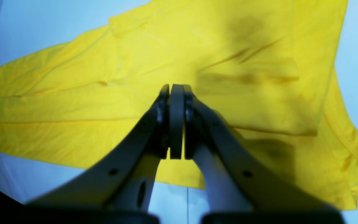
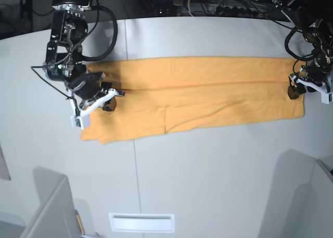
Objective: Fold the T-shirt properly
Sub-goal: 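Grasp the strip's end with the left gripper and lift it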
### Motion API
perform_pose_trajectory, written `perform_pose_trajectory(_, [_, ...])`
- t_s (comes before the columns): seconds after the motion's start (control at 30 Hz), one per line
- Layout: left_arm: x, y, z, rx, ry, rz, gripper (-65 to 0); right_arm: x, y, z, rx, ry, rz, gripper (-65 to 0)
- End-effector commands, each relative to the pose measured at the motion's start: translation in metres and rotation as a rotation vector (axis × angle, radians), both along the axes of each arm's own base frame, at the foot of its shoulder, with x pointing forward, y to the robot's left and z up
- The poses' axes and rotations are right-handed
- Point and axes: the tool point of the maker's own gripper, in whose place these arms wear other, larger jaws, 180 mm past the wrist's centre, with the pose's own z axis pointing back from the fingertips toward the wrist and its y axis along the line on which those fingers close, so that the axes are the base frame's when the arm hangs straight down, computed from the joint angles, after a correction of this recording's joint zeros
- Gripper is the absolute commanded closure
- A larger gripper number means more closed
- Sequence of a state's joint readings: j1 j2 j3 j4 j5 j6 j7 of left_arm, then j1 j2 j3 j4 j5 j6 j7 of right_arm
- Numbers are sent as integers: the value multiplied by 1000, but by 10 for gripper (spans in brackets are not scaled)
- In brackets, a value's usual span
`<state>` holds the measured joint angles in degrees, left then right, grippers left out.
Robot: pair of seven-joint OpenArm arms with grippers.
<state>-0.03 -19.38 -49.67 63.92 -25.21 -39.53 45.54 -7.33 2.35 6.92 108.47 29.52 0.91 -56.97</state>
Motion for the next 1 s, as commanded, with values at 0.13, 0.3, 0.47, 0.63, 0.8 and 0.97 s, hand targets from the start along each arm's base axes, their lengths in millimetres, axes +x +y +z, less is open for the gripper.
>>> perform_pose_trajectory(0.13, [-8,4,-4,16,35,-12,-332,5,-2,9,3,-44,-6,0])
perform_pose_trajectory(0.3, [-11,3,-15,-18,53,2,0,4,-2,8,4,-36,-6,0])
perform_pose_trajectory(0.47, [-6,4,-12,-28,34,15,0,-1,-1,4,5,-25,-1,0])
perform_pose_trajectory(0.63, [8,23,18,60,-57,12,0,-8,14,9,126,-19,22,0])
perform_pose_trajectory(0.8, [12,27,58,194,-120,-39,0,-9,28,22,261,-30,49,0])
perform_pose_trajectory(0.97, [13,7,89,301,-169,-124,0,-8,28,22,262,-32,47,0])
